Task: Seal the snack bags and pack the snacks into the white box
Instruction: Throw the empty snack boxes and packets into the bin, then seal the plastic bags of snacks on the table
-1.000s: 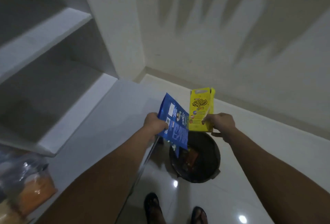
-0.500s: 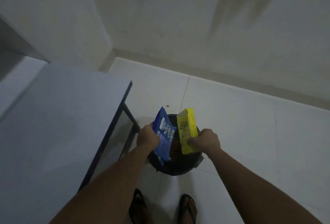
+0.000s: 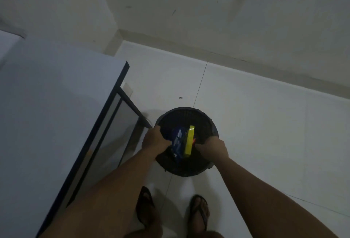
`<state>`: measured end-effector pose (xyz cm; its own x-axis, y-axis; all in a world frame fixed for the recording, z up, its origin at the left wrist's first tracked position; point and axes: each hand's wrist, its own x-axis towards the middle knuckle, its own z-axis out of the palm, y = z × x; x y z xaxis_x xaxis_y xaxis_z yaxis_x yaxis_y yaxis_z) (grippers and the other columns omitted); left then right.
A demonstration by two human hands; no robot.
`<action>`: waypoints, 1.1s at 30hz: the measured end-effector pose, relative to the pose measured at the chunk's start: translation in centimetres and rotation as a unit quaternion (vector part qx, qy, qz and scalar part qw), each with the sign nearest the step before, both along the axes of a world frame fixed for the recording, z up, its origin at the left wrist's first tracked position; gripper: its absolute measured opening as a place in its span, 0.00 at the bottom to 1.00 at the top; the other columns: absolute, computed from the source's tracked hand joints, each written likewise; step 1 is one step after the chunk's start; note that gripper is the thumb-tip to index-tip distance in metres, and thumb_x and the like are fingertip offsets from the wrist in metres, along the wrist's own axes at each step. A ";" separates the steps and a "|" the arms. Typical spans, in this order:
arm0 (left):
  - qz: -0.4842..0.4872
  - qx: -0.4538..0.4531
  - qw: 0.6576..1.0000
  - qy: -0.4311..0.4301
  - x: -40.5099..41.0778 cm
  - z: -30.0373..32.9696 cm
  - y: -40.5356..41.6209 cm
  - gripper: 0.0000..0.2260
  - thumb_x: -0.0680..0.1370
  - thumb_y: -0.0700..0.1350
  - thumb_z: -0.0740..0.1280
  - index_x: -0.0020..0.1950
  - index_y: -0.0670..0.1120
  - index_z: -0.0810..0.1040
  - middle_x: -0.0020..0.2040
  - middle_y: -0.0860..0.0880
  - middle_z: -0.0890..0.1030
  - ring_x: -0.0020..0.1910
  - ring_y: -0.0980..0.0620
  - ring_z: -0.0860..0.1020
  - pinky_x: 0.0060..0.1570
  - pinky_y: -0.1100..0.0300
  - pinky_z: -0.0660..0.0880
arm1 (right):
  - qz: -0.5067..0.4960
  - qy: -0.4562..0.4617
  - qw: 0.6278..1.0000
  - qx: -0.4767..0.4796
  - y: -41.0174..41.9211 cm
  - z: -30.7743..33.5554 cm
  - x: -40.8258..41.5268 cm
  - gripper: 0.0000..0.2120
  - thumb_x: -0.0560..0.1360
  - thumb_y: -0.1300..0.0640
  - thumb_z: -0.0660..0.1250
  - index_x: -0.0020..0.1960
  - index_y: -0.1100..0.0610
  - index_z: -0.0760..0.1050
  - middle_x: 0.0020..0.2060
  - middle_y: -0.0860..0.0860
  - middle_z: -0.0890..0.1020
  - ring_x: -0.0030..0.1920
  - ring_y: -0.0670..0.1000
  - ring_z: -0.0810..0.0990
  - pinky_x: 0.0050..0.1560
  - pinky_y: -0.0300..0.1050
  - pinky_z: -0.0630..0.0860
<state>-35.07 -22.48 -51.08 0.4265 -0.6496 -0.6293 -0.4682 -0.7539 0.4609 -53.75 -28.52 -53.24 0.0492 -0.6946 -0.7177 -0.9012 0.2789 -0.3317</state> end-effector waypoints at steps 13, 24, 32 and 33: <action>0.005 -0.020 0.999 0.025 1.8 21.6 0.2 0.32 0.69 0.50 0.76 0.68 0.38 0.71 0.68 0.42 0.74 0.65 0.45 0.74 0.59 0.59 0.72 | 0.172 -0.075 0.980 -0.073 -3.4 22.3 4.0 0.20 0.69 0.47 0.73 0.49 0.63 0.80 0.42 0.56 0.83 0.43 0.56 0.81 0.38 0.43 0.76; 0.062 -0.061 0.996 -0.027 8.3 35.3 9.8 0.32 0.68 0.50 0.77 0.67 0.40 0.73 0.64 0.42 0.76 0.60 0.44 0.76 0.60 0.52 0.73 | 0.355 -0.114 0.921 -0.109 1.8 36.1 13.3 0.19 0.70 0.51 0.75 0.50 0.65 0.79 0.38 0.58 0.80 0.40 0.57 0.80 0.38 0.49 0.81; 0.129 -0.066 0.987 -0.064 14.8 40.8 24.9 0.31 0.66 0.51 0.79 0.65 0.44 0.74 0.60 0.46 0.78 0.56 0.45 0.77 0.58 0.48 0.77 | 0.464 -0.130 0.869 -0.107 12.1 42.0 22.0 0.23 0.68 0.51 0.76 0.57 0.63 0.78 0.48 0.59 0.83 0.49 0.56 0.83 0.48 0.53 0.82; 0.138 -0.065 0.986 -0.072 15.6 41.3 27.4 0.30 0.66 0.50 0.79 0.65 0.44 0.75 0.60 0.46 0.78 0.55 0.45 0.78 0.57 0.47 0.77 | 0.475 -0.135 0.863 -0.107 14.0 42.5 23.2 0.23 0.68 0.51 0.77 0.58 0.63 0.78 0.48 0.60 0.83 0.49 0.56 0.83 0.48 0.53 0.82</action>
<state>-19.44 4.95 -9.81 0.6769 -0.5672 -0.4691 -0.3212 -0.8011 0.5050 -30.53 -14.49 -10.69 0.8148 -0.3640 -0.4512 -0.5711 -0.6376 -0.5169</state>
